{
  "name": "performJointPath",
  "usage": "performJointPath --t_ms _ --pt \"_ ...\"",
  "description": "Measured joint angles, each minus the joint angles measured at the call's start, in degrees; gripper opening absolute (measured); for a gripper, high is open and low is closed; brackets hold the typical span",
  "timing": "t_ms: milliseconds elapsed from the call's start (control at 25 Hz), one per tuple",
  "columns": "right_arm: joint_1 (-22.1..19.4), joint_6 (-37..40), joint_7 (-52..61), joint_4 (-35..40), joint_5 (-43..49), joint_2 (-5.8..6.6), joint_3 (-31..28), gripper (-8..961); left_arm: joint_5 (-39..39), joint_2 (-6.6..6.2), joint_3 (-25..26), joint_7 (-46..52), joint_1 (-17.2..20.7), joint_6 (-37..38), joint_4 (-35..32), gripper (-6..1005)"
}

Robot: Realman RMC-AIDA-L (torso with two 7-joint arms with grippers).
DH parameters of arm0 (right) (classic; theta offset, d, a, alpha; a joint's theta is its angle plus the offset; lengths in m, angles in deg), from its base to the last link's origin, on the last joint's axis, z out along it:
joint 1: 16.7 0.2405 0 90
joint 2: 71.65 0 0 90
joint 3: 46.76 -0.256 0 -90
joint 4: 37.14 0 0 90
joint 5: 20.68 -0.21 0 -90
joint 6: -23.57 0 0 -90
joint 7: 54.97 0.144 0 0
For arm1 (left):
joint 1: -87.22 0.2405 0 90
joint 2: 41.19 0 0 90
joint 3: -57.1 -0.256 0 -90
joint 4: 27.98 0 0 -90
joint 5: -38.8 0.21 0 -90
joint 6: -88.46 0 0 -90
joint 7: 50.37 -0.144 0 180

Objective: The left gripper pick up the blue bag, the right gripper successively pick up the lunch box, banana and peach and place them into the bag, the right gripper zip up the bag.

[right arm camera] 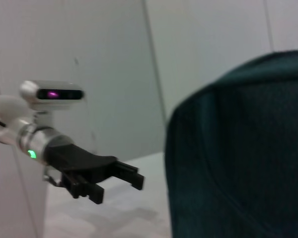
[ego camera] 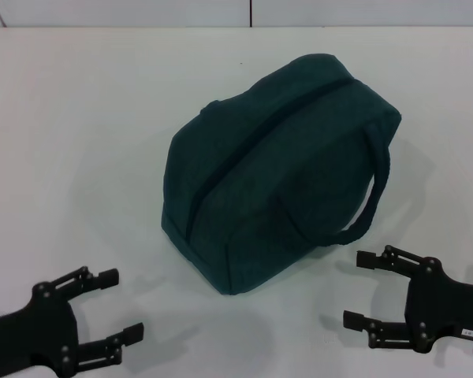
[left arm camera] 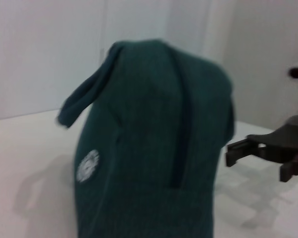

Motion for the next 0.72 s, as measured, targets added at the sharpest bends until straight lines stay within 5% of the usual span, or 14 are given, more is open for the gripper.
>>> performJointPath --t_ms 720 --pt "0.24 1.27 -6.47 -5.56 -5.24 -0.26 0.31 886 -2.78 -0.06 2.64 -1.56 -0.97 3.06 2.18 861"
